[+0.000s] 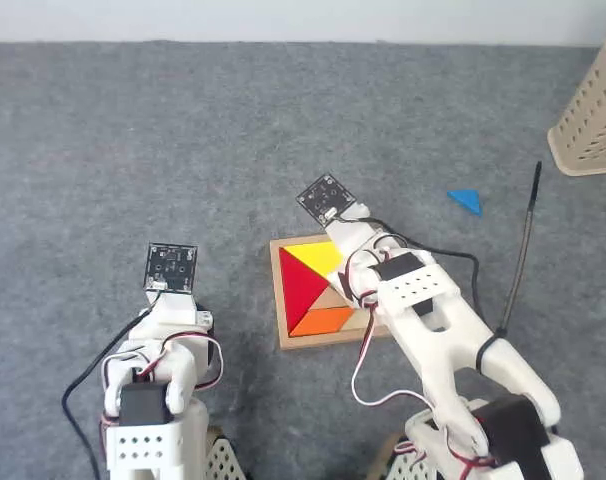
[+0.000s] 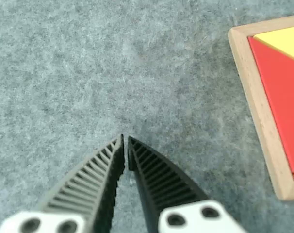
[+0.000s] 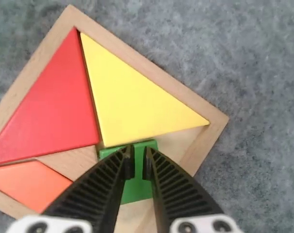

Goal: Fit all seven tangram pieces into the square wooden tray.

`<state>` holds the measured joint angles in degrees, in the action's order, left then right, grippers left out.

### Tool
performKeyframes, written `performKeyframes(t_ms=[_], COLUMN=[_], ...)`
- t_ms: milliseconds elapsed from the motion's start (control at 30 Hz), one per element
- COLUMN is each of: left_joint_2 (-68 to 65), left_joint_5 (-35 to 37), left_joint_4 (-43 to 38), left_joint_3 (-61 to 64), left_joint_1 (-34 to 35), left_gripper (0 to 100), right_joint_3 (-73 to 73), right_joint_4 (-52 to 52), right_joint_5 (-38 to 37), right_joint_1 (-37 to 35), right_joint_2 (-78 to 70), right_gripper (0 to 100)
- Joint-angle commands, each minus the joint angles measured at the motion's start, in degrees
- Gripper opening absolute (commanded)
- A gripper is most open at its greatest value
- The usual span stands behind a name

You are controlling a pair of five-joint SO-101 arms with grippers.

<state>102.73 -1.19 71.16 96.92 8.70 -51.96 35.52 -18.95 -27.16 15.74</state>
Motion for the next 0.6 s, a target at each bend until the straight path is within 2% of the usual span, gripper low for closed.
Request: performKeyframes(t_ms=[0,233,567], left_joint_2=[0.35,0.35,0.35], left_joint_5=[0.35,0.35,0.35], left_joint_4=[0.35,0.35,0.35], left_joint_3=[-0.31,-0.31,-0.31], left_joint_1=[0.09,0.09,0.09], left_gripper=[1,1,1], right_joint_3=[3.34,3.69,18.11], right_joint_4=[0.57,1.80,30.37], right_joint_5=[0.70,0.53,0.70], right_joint_1=[1.19,1.27,1.71], right_joint_2=[2.68,2.68,2.68], right_gripper=[3.5,3.7,3.5])
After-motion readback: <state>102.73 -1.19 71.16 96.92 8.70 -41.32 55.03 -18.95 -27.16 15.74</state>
